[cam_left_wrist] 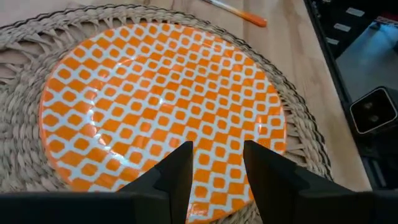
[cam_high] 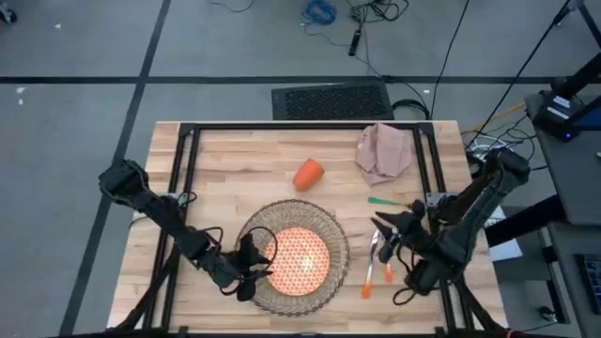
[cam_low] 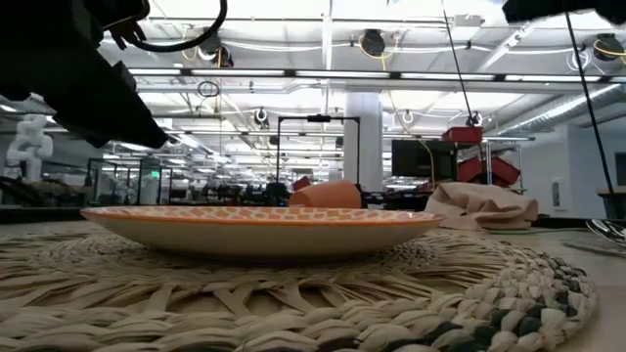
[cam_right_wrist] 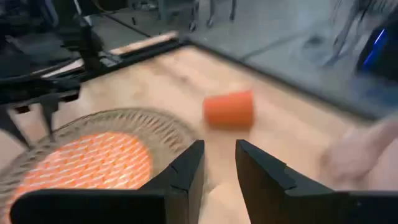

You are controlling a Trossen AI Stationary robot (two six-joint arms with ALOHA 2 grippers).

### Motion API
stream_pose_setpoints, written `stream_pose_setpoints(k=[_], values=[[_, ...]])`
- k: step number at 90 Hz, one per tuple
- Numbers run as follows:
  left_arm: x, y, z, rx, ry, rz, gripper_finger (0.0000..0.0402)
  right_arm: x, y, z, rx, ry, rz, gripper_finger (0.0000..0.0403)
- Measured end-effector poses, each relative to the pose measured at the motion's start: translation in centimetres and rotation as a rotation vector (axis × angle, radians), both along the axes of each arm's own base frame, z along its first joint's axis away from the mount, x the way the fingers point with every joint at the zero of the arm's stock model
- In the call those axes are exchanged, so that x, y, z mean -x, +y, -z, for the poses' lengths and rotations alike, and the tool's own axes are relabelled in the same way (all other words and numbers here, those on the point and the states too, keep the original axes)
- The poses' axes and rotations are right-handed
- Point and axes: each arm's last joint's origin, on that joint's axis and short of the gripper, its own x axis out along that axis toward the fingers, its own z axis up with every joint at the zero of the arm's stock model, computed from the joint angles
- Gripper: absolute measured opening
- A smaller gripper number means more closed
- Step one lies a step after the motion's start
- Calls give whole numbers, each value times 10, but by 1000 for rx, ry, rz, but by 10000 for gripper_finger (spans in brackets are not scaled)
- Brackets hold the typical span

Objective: Set table place
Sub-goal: Adjust the orange knife

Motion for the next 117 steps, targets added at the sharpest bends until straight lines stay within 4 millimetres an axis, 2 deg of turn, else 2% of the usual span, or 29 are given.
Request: stream_pose_setpoints(k=[9,21,31,46,59,73,89,117], values=[[0,0,1,-6,6,1,128,-18,5,30,-93,125,-25,80],[-1,3,1,-14,14,-9,128,-34,12,53,-207,242,-16,80],[-2,4,1,-27,13,-3,128,-43,13,61,-306,235,80,80],[-2,4,1,-28,11,-2,128,-47,17,74,-402,320,202,80],[-2,4,1,-27,11,-2,128,-52,25,85,-467,308,287,80],[-2,4,1,-25,12,2,128,-63,34,91,-503,279,346,79],[-1,3,1,-38,17,32,128,-71,46,94,-541,379,434,68],[0,0,1,-77,20,92,128,-86,69,77,-615,533,564,55]])
